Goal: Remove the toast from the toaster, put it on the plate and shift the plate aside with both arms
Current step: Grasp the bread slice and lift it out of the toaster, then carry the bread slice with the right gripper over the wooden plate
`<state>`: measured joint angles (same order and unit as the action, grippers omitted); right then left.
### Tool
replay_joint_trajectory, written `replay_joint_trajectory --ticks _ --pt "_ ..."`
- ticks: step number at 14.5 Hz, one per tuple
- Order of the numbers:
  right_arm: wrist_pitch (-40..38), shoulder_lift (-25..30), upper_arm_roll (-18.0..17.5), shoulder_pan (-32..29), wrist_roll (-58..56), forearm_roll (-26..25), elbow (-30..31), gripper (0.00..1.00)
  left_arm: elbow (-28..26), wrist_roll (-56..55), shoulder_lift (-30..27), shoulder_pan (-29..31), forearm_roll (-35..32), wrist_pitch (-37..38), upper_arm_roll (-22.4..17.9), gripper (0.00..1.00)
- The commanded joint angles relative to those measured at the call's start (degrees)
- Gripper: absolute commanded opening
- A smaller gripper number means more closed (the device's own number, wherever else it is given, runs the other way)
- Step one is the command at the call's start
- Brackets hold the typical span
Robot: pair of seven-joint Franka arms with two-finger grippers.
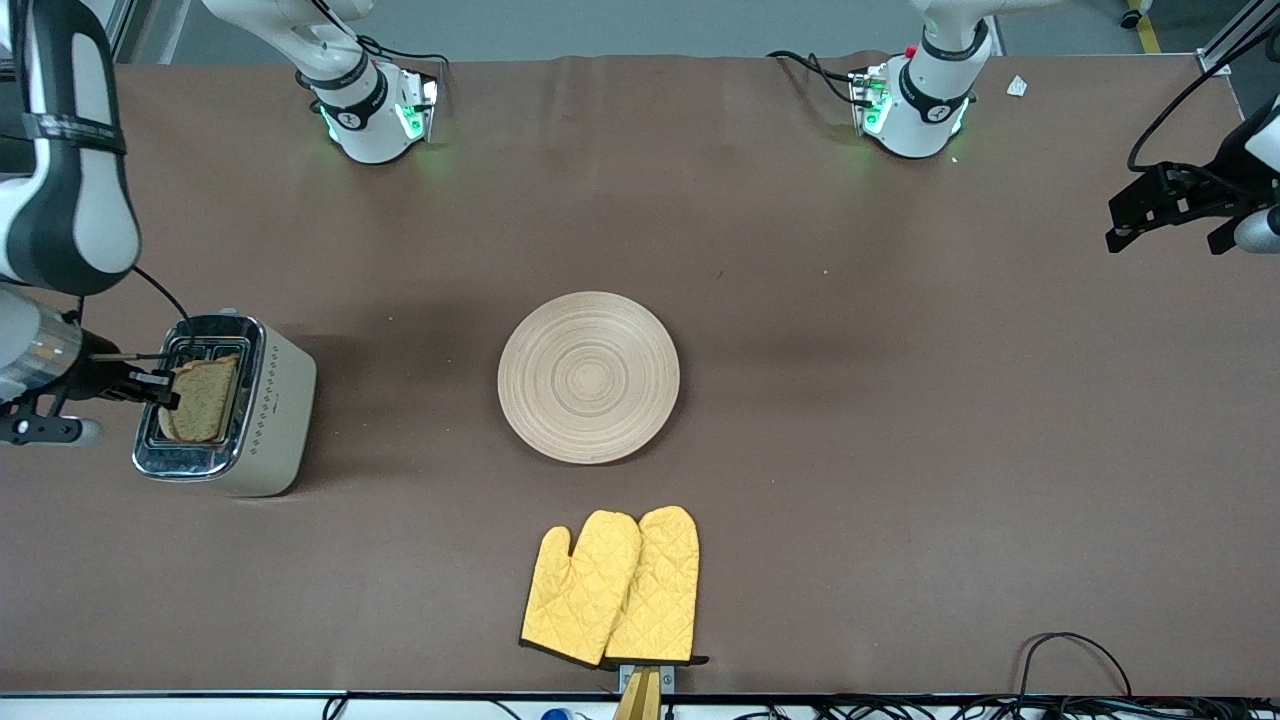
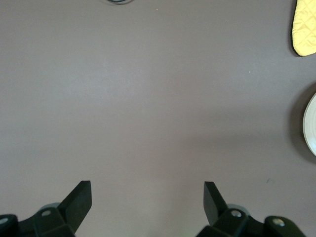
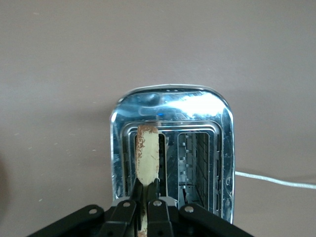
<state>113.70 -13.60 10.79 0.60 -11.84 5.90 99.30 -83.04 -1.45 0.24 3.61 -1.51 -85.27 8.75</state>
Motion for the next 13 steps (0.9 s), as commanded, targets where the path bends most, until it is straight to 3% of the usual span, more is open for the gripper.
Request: replay_joint_trajectory --ticks 1,3,7,10,13 --pt "-5.05 5.86 -0.42 -1.3 -6.43 4.03 -1.99 0.0 0.95 1.01 0.02 0.25 -0.95 0.98 0.13 1.0" --pt "-10.67 5.96 -0.68 -1.04 -5.91 5.25 -4.46 0.0 0.95 1.01 0.02 0.34 -0.95 0.98 0.04 1.0" --pt "-8.76 5.17 -0.6 2.2 -5.21 14.65 -3.51 0.0 0.95 0.92 -0.07 0.25 -0.95 0.98 0.04 1.0" --pt "-9.29 2.45 -0.6 7.72 -1.34 15.72 0.26 0.02 0.95 0.92 0.02 0.34 -0.86 0.98 -0.05 1.0" --pt "0.86 2.44 -0.77 13.88 -0.9 18.6 8.59 0.0 0.95 0.92 0.02 0.34 -0.78 0.98 0.04 1.0"
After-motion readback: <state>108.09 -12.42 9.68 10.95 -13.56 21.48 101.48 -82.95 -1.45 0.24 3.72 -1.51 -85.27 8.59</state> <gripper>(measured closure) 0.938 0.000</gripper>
